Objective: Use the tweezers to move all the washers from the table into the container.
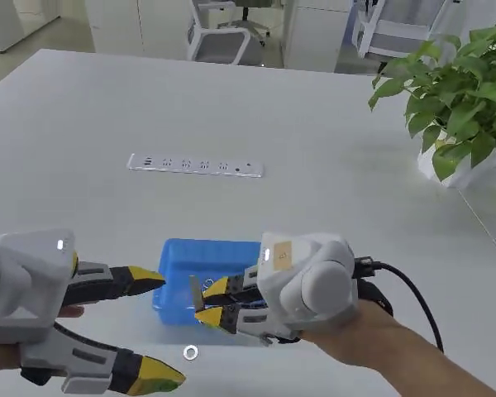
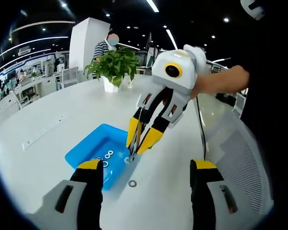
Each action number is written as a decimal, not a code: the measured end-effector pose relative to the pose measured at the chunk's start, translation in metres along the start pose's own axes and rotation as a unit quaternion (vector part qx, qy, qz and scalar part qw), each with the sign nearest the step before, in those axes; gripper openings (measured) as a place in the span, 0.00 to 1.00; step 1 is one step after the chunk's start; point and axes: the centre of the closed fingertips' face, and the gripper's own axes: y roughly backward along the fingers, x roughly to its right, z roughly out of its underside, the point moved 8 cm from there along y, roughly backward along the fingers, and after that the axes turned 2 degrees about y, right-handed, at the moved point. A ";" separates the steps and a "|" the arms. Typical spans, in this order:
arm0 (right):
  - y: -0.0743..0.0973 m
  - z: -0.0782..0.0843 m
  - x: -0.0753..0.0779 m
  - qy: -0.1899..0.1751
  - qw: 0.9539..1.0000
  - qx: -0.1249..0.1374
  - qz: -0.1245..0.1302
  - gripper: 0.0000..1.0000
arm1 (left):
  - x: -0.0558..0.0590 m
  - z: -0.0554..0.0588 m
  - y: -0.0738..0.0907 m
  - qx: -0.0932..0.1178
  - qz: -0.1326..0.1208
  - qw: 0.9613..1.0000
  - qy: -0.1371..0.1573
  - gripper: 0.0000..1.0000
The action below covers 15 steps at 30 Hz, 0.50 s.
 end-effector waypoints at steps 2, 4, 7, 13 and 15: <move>0.001 -0.002 0.004 0.002 1.000 0.003 0.004 0.07 | 0.001 0.001 0.001 0.003 -0.006 1.000 0.004 0.84; 0.002 -0.003 0.007 0.006 1.000 0.004 0.005 0.07 | 0.002 0.001 0.003 0.007 -0.012 1.000 0.005 0.88; 0.004 -0.006 0.015 0.010 1.000 0.011 0.009 0.07 | 0.003 0.002 0.005 0.010 -0.016 1.000 0.013 0.91; 0.002 -0.007 0.028 0.013 1.000 0.026 0.009 0.07 | 0.004 0.002 0.011 0.015 -0.030 0.999 0.022 0.99; 0.001 -0.007 0.031 0.015 0.999 0.026 0.009 0.07 | 0.003 0.002 0.012 0.015 -0.035 0.999 0.021 0.99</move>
